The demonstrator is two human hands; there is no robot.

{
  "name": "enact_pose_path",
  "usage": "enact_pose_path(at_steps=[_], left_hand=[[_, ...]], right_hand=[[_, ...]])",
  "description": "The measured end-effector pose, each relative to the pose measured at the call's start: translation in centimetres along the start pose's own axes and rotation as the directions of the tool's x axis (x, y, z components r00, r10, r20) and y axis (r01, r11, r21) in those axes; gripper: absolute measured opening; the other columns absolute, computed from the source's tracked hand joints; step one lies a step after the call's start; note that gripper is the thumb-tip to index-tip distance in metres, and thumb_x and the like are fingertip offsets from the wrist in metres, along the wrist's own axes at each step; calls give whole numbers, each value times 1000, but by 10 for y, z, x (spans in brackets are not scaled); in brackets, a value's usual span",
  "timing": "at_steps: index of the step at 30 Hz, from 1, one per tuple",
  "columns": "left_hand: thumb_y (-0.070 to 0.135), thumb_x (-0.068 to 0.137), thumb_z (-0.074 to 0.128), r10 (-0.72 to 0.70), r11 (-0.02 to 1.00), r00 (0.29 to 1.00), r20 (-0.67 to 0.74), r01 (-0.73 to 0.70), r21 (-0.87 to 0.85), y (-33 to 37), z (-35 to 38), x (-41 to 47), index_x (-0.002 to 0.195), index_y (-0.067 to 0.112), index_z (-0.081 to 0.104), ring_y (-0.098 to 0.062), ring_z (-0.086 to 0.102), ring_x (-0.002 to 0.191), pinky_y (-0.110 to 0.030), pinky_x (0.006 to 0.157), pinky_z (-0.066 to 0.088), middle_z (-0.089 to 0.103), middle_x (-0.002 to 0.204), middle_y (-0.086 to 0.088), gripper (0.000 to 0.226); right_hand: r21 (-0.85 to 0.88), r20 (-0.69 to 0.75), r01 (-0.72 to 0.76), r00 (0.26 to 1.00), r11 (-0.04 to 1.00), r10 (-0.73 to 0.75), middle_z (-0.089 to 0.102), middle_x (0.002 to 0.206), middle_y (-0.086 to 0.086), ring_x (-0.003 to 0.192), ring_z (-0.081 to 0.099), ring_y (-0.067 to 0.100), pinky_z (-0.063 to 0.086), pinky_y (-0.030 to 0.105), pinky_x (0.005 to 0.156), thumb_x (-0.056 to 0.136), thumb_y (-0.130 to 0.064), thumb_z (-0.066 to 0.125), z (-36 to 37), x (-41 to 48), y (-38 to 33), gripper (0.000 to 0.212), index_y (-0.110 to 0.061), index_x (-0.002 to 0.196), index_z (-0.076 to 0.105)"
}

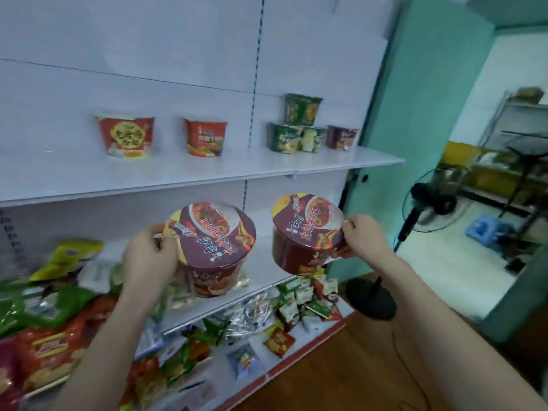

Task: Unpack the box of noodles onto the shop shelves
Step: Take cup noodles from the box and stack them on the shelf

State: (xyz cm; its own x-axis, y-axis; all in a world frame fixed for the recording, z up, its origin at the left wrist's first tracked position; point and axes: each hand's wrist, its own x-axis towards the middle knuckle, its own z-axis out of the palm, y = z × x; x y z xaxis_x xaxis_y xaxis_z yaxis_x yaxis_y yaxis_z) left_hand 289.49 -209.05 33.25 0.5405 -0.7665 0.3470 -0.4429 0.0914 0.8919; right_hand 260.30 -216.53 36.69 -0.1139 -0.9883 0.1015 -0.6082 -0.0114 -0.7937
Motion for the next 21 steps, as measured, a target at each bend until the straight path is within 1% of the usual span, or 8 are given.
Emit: enact_pose_path(at_steps=[2,4,6,8,10,14,18,21], left_hand=[[27,81,48,5,998,998,70,0,-67,15,41,17,106,5,63,-31,65,69,-44,70,54,67,85,-20,36],[12,90,47,21,993,995,102,-9,-118,26,69,32,100,11,59,-11,57,42,-29,49,52,62,69,-9,16],[6,92,45,64,987,990,126,-44,-153,38,107,52,96,13,57,-4,51,32,-19,35,45,58,63,-3,14],[6,92,45,108,980,983,149,-80,-181,54,143,72,98,13,55,-3,51,31,-15,32,42,57,62,-2,14],[8,93,45,117,974,977,177,-78,-213,74,177,91,104,10,56,-2,50,30,-20,35,44,56,61,-4,16],[11,94,46,154,953,957,246,-78,-292,108,251,126,116,2,56,-3,50,30,-19,35,45,57,63,-4,26],[10,94,45,186,937,931,314,-72,-342,140,325,142,118,4,56,-4,49,29,-13,32,40,56,63,-5,27],[7,93,44,215,919,915,343,-71,-387,162,382,148,117,5,56,-3,48,29,-13,32,41,54,61,-5,27]], right_hand=[[16,-88,0,996,1000,2,55,36,4,29,55,10,47,18,35,93,-2,31,-27,24,17,48,-8,50,51],[27,-130,-4,991,1000,8,57,42,9,31,56,12,49,20,38,93,-2,31,-45,40,25,48,-7,50,52],[31,-180,-12,984,999,17,59,48,12,34,58,16,51,24,41,94,-2,30,-63,65,35,44,-4,55,51],[38,-229,-31,973,999,39,59,53,14,36,59,16,51,23,38,94,-3,30,-79,89,44,40,-3,60,50],[57,-279,-42,959,998,56,60,53,13,34,59,14,47,20,35,94,-3,30,-95,112,52,39,-2,61,50],[93,-384,-73,917,993,103,60,55,13,36,60,14,50,21,38,94,-4,29,-131,152,75,36,-3,64,50],[100,-437,-109,888,989,142,62,59,17,50,66,24,51,26,44,94,-3,30,-166,189,106,38,-3,62,50],[108,-475,-106,868,989,145,62,57,16,48,65,25,52,24,43,93,-3,30,-195,226,131,41,-4,58,51]])
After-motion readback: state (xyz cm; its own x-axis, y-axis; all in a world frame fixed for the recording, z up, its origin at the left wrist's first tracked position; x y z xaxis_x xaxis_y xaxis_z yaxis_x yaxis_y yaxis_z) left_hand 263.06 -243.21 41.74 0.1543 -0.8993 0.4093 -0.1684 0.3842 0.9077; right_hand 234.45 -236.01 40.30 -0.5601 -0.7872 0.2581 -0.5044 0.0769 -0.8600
